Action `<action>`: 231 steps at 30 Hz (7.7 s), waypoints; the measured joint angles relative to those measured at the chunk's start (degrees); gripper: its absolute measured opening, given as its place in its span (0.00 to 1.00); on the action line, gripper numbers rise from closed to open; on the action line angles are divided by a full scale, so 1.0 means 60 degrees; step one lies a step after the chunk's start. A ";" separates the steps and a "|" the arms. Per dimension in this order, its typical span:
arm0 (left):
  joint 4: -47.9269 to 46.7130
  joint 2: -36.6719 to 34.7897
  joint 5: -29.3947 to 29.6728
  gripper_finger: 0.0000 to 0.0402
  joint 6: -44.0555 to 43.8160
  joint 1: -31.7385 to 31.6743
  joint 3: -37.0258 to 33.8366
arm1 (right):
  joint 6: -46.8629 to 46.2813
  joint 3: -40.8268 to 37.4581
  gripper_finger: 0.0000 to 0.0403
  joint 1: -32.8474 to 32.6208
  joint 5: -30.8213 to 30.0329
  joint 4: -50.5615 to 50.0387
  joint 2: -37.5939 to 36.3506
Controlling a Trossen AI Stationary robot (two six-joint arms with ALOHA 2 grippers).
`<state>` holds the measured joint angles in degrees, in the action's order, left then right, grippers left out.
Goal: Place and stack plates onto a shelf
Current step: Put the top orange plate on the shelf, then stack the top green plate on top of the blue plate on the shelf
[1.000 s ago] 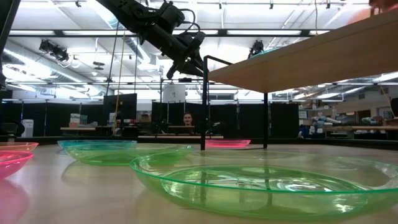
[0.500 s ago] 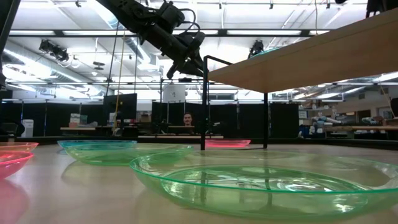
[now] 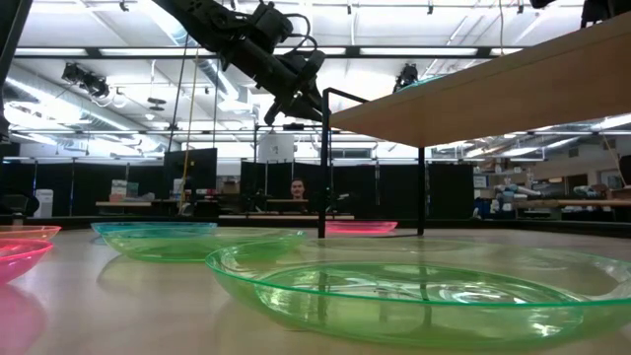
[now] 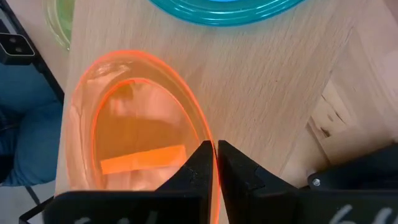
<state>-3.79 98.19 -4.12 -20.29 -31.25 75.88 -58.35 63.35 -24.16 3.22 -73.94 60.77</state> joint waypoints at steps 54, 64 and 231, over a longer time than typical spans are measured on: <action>-0.5136 -0.1339 -0.2750 0.27 0.1089 0.0629 -0.0004 | 0.4530 0.1209 0.26 0.2335 -0.4620 0.0496 -0.1100; -0.7867 -0.1435 -0.2154 0.27 0.1092 0.2536 -0.0004 | 0.5552 0.1209 0.26 0.3241 -0.4606 0.0912 -0.1096; -0.3706 0.2173 -0.1072 0.02 -0.1526 0.3720 0.3869 | 0.6182 -0.3690 0.26 0.3654 -0.3264 0.3316 -0.5257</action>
<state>-26.03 111.23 -10.55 -29.45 -8.93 99.09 -21.26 41.21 -2.24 -16.36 -54.04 29.23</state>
